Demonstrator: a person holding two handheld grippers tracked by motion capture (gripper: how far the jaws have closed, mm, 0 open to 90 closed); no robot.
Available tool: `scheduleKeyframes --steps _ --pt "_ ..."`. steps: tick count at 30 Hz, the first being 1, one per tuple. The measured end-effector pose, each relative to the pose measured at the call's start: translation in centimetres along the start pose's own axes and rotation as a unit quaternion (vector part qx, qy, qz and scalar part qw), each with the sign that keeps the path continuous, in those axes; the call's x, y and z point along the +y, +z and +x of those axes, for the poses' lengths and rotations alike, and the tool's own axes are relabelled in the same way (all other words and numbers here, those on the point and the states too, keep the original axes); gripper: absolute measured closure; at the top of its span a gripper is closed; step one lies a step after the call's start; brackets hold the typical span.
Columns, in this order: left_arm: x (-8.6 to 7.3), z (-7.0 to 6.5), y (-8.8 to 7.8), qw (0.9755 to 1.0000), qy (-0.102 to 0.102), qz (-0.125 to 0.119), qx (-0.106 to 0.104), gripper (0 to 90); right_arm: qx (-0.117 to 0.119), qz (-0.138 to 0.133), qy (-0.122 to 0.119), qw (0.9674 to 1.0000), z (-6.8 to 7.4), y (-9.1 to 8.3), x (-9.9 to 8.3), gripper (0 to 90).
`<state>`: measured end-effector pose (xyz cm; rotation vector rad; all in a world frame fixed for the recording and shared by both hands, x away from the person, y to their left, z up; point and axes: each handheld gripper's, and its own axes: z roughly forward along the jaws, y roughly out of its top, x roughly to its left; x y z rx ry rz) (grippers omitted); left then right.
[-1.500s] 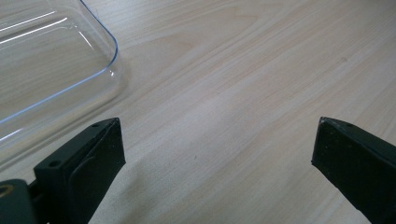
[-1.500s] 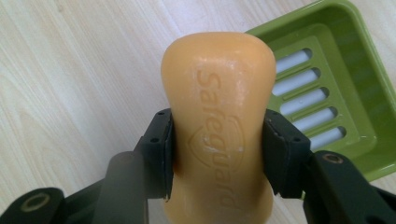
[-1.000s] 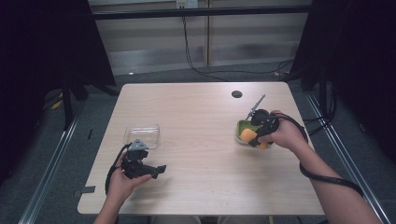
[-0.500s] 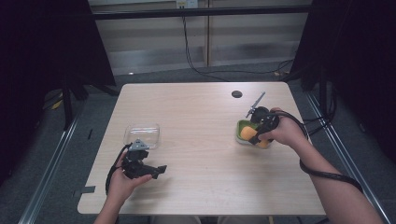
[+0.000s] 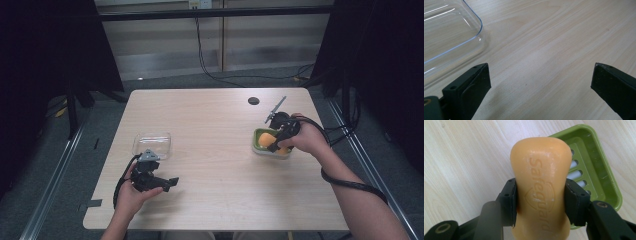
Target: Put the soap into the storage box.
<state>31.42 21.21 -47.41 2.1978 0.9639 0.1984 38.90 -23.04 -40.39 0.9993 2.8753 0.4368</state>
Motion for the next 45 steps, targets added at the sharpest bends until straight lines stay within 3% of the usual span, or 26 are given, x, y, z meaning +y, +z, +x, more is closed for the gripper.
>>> scheduleKeyframes --steps 33,41,45 --pt "0.0 0.0 0.0 1.0000 0.002 -0.005 0.001 2.0 -0.005 0.002 0.003 1.0000 -1.4 0.3 0.4 50.3" --pt "0.1 0.0 0.0 1.0000 0.002 -0.005 0.001 2.0 -0.008 0.001 -0.013 0.9999 -1.9 0.6 0.6 50.3" --pt "0.1 -0.1 0.0 1.0000 0.000 0.001 0.000 2.1 -0.007 0.004 -0.008 0.9999 -1.9 0.6 0.6 50.3"
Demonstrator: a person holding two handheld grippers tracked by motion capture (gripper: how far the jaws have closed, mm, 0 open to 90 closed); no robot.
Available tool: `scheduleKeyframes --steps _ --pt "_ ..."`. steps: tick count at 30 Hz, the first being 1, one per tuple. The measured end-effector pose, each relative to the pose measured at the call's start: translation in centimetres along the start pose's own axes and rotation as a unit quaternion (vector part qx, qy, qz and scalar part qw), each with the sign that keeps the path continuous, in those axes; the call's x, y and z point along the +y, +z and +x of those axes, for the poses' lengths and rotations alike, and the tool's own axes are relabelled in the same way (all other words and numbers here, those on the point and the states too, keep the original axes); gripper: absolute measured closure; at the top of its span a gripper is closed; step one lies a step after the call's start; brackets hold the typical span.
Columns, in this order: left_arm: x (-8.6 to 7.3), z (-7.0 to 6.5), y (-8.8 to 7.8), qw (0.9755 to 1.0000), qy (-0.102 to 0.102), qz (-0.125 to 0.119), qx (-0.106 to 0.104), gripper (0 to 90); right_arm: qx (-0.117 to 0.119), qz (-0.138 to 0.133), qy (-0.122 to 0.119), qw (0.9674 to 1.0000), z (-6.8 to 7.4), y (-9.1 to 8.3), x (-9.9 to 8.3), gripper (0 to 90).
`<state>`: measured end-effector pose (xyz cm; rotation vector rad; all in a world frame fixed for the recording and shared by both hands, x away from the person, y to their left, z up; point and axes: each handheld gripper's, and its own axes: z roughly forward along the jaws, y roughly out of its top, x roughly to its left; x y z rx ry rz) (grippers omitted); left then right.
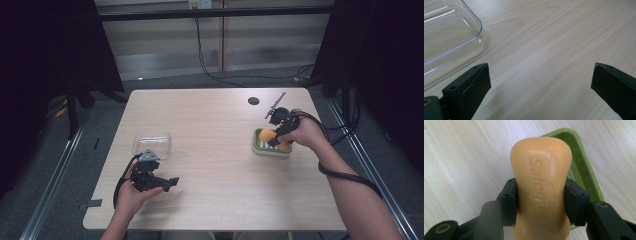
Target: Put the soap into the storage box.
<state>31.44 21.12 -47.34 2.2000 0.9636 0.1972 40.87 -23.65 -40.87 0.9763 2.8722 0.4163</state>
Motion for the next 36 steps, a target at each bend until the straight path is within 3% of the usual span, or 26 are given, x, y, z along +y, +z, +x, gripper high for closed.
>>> scheduleKeyframes --steps 20,36 --pt "0.1 -0.1 0.2 1.0000 0.004 -0.003 0.000 2.0 -0.003 -0.002 -0.018 0.9998 -0.7 0.6 0.1 50.3" --pt "0.1 -0.1 0.3 1.0000 0.008 0.002 0.000 2.0 -0.006 0.005 -0.013 0.9999 -1.0 1.1 0.4 50.3"
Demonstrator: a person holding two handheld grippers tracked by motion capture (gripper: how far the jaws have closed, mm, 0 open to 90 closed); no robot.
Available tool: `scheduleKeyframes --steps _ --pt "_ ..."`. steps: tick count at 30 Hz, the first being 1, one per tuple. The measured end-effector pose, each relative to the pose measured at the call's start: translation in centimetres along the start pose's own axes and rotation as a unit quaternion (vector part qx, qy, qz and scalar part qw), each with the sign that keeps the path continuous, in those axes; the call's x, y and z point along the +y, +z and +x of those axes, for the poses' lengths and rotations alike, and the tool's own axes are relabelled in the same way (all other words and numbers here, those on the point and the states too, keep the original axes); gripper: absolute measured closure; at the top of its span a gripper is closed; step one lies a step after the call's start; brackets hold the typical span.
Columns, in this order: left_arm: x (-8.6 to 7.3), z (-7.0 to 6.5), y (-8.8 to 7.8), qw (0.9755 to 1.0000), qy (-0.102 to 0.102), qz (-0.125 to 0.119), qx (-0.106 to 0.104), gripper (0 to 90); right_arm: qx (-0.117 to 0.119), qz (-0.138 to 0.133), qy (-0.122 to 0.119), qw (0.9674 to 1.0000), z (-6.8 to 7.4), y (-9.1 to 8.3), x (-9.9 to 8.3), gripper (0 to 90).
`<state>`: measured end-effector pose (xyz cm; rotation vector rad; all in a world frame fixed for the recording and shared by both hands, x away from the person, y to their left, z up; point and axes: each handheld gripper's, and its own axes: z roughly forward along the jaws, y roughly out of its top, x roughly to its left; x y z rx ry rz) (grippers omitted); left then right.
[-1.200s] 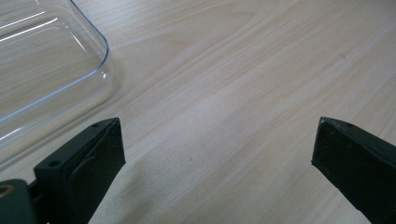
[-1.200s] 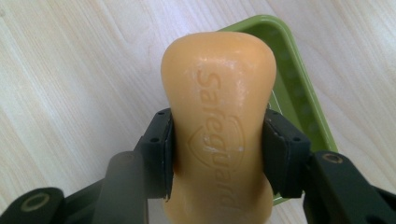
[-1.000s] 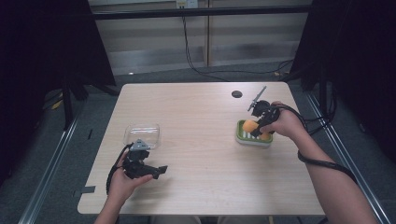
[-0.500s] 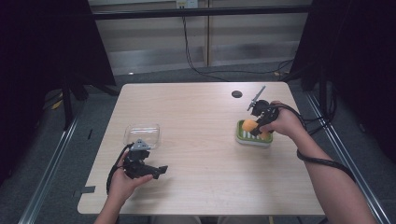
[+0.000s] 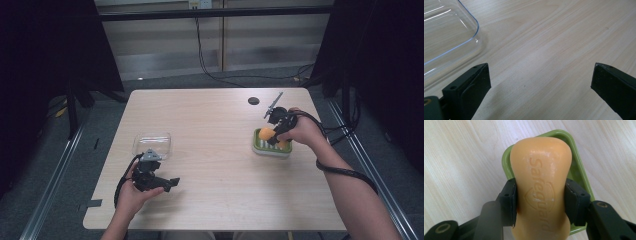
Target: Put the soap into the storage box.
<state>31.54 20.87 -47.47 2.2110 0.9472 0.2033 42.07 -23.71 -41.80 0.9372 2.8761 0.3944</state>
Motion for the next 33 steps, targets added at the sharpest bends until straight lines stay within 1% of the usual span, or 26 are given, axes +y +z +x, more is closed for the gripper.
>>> scheduleKeyframes --steps 1,4,7,8,13,14,16,20,24,25,28,30,33 --pt "0.0 0.0 -0.1 1.0000 0.001 0.006 -0.001 2.0 0.000 0.000 0.000 1.0000 0.0 0.0 0.0 50.3" --pt "0.0 0.0 0.0 1.0000 0.002 0.007 -0.001 2.0 -0.004 -0.002 -0.007 1.0000 -0.2 0.2 0.0 50.3" --pt "0.0 0.0 0.0 1.0000 0.002 0.008 -0.001 2.0 -0.005 0.000 -0.005 1.0000 -0.3 0.2 0.0 50.2" --pt "0.0 -0.1 0.0 1.0000 0.001 0.006 0.000 2.0 -0.007 0.001 -0.012 0.9999 -0.4 0.3 0.1 50.3" --pt "0.0 -0.1 0.0 1.0000 0.002 0.006 -0.002 2.1 -0.006 0.004 -0.010 0.9999 -0.5 0.5 0.1 50.2" --pt "0.0 -0.2 0.1 1.0000 0.000 0.001 0.001 2.1 -0.005 0.004 -0.010 0.9999 -0.5 0.5 0.1 50.2" --pt "0.0 -0.1 0.1 1.0000 -0.002 0.000 0.000 2.0 -0.004 0.006 -0.014 0.9999 -0.7 0.8 0.0 50.2" --pt "0.0 -0.1 0.0 1.0000 -0.003 0.000 0.000 2.0 -0.005 0.008 -0.013 0.9999 -0.7 0.9 0.0 50.2" --pt "0.0 -0.1 0.1 1.0000 -0.003 -0.001 -0.002 2.0 -0.007 0.001 -0.019 0.9998 -0.9 1.2 -0.2 50.2" --pt "0.0 -0.1 0.1 1.0000 -0.003 -0.001 -0.001 2.0 -0.008 0.004 -0.014 0.9999 -0.9 1.2 -0.3 50.2" --pt "0.0 -0.1 0.1 1.0000 -0.002 0.000 0.000 2.1 -0.007 0.007 -0.011 0.9999 -0.9 1.3 -0.3 50.2" --pt "0.0 -0.1 0.1 1.0000 -0.002 0.001 -0.001 2.0 -0.006 0.004 -0.020 0.9998 -1.1 1.5 -0.4 50.2" --pt "0.0 -0.1 0.1 1.0000 -0.001 0.001 -0.001 2.0 -0.006 0.004 -0.021 0.9998 -1.1 1.6 -0.4 50.2"
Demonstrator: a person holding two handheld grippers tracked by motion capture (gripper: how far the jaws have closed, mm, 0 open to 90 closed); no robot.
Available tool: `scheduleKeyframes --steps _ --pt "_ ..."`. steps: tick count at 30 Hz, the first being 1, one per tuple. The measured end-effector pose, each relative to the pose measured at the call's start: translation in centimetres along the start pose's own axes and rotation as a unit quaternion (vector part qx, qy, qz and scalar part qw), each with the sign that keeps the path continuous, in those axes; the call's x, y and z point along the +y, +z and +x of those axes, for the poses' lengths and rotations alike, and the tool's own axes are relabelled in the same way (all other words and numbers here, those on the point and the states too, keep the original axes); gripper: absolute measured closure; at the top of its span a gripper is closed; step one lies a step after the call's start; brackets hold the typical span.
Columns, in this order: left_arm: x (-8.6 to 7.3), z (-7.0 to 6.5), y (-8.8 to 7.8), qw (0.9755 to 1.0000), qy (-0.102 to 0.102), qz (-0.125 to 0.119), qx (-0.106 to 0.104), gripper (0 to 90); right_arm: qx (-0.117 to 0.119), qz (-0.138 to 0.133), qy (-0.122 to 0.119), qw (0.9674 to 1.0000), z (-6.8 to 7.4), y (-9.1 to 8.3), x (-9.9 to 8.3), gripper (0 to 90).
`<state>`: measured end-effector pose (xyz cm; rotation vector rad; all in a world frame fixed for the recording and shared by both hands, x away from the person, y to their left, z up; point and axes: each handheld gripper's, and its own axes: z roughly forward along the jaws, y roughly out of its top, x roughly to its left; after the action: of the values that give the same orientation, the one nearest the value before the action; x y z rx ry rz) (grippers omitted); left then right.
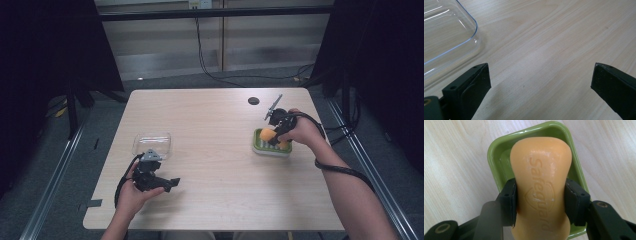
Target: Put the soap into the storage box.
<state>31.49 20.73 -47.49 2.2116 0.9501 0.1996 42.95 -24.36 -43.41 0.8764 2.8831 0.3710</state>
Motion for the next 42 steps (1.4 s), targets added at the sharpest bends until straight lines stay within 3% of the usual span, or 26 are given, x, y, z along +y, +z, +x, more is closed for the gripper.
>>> scheduleKeyframes --steps 6,10,42 --pt "0.0 0.0 0.0 0.9999 0.005 0.007 -0.005 2.1 0.001 0.010 -0.002 1.0000 0.0 0.3 0.0 50.2" --pt "0.0 -0.1 0.1 1.0000 -0.001 -0.002 -0.005 2.1 0.002 0.013 -0.010 0.9999 -0.2 0.5 0.1 50.1" --pt "0.0 -0.1 0.1 1.0000 0.005 0.003 -0.005 2.4 0.001 0.016 -0.022 0.9996 -0.4 1.8 -0.1 50.0"
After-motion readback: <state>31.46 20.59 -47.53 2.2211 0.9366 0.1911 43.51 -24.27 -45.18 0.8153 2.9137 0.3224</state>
